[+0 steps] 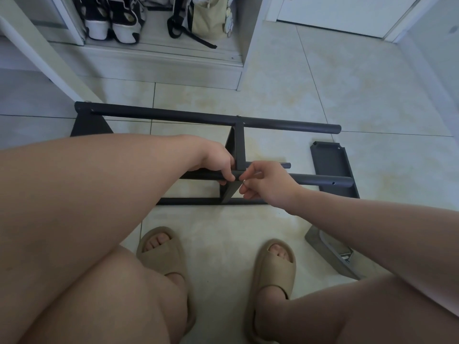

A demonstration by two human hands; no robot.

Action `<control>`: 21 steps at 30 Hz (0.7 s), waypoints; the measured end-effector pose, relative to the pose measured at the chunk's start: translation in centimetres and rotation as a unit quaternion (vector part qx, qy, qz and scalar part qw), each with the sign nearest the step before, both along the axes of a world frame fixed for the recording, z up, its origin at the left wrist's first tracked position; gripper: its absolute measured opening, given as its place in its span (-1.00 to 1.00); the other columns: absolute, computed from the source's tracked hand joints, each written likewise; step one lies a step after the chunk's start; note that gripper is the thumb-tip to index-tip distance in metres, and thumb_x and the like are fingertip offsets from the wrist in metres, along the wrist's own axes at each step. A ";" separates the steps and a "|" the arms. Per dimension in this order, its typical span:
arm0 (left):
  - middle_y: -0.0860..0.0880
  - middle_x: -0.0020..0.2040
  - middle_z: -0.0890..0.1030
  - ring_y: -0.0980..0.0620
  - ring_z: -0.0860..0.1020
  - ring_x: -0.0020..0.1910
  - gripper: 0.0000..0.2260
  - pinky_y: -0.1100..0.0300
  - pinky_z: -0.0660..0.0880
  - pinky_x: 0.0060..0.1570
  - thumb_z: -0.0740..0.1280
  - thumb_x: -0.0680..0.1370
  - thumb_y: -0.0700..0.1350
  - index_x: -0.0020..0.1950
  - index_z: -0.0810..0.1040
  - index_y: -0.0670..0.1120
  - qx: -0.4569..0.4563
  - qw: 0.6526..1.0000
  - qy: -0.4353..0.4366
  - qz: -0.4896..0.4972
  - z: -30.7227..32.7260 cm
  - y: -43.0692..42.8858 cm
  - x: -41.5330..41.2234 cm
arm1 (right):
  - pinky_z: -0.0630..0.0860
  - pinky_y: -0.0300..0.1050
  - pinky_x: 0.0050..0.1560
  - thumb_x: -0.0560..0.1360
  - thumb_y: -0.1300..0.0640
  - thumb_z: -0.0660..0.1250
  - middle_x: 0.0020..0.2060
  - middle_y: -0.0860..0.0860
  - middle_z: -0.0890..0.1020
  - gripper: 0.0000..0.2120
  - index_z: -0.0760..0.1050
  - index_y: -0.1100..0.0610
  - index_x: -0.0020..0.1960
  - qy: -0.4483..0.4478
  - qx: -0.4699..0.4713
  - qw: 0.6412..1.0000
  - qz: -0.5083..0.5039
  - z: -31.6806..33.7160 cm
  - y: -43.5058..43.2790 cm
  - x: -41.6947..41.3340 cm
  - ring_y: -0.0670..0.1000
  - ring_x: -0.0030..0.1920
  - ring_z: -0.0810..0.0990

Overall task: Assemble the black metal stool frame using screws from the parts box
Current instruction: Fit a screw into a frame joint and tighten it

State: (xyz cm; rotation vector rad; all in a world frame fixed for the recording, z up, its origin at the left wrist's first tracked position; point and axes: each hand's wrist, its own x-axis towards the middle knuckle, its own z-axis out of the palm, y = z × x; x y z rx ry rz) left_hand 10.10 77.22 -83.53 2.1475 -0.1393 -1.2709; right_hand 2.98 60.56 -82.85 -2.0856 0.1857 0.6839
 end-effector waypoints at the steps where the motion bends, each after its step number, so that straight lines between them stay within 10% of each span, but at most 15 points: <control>1: -0.19 0.12 0.68 -0.15 0.62 0.17 -0.73 -0.04 0.40 0.39 0.41 0.56 -0.20 0.26 0.60 -0.18 0.000 1.000 0.001 0.002 -0.1 0.0 0.0 | 0.65 0.09 0.00 0.62 0.33 0.22 -0.24 0.08 0.71 -0.80 0.52 0.12 -0.09 -0.012 -0.025 0.999 0.016 0.0 0.1 0.0 0.00 -0.28 0.66; 9: -0.20 0.11 0.68 -0.14 0.61 0.20 -0.74 -0.07 0.39 0.40 0.42 0.55 -0.18 0.23 0.61 -0.16 0.003 1.000 -0.003 0.005 -0.1 0.0 0.0 | 0.68 0.05 -0.09 0.56 0.30 0.19 -0.20 0.02 0.71 -0.72 0.50 -0.04 -0.14 -0.065 -0.109 0.987 0.094 0.3 0.9 -0.2 0.04 -0.17 0.71; 21: -0.18 0.13 0.68 -0.12 0.63 0.18 -0.73 -0.06 0.42 0.38 0.43 0.54 -0.19 0.23 0.62 -0.16 -0.004 1.000 -0.006 0.004 -0.5 0.2 0.2 | 0.64 0.00 0.02 0.62 0.37 0.23 -0.29 0.03 0.68 -0.80 0.51 0.15 -0.09 0.002 0.022 1.000 -0.007 0.0 0.2 -0.3 0.00 -0.28 0.64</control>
